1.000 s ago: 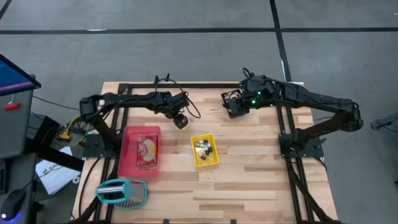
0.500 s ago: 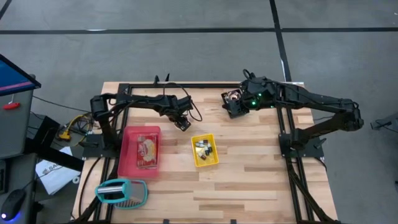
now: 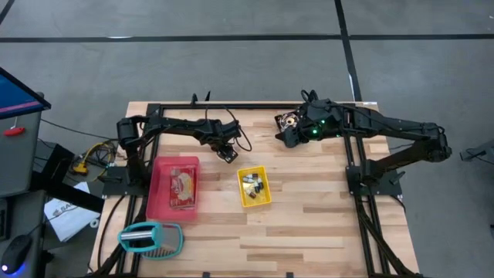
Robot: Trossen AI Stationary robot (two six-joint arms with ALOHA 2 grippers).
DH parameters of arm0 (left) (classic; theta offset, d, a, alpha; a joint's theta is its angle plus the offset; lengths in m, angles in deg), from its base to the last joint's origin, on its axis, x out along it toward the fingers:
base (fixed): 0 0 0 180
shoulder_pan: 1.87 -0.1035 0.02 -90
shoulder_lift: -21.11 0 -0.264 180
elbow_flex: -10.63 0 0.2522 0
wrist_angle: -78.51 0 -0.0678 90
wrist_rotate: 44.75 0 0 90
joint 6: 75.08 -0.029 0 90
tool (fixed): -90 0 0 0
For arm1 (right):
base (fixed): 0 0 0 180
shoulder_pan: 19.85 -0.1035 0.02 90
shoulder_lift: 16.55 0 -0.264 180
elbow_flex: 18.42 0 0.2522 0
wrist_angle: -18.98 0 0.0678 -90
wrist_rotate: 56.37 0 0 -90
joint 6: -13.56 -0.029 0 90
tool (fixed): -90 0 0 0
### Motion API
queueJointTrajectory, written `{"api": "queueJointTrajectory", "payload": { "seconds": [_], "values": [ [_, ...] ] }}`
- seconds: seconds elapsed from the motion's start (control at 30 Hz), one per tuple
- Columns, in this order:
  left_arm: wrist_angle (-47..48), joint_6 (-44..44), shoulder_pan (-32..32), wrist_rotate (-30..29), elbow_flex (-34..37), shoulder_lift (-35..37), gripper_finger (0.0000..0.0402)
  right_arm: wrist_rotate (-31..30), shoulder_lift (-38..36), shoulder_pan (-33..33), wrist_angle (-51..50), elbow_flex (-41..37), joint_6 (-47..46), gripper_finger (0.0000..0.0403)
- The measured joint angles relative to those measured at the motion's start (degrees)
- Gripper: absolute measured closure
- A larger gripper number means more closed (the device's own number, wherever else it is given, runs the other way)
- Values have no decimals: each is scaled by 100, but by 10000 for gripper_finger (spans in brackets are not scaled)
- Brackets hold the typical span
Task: Pick & Place Food Item
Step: Put the black donut into the black bin
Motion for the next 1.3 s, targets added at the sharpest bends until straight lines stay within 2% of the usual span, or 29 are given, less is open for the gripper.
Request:
{"api": "queueJointTrajectory", "payload": {
  "seconds": [0.43,0.67,0.9,1.13,1.3],
  "values": [
    [-81,43,-2,114,6,-77,261,-2,0,-63,-17,0,-17,214],
    [-322,151,2,580,9,-7,259,-2,0,-66,-21,0,-1,214],
    [-998,443,-17,710,9,677,252,-2,0,-63,-457,0,-93,214],
    [-2283,1003,26,844,4,1517,254,-21,64,79,340,-256,-434,214],
    [-2980,1506,41,799,-21,1727,254,-26,356,203,747,-269,-448,214]
  ]
}}
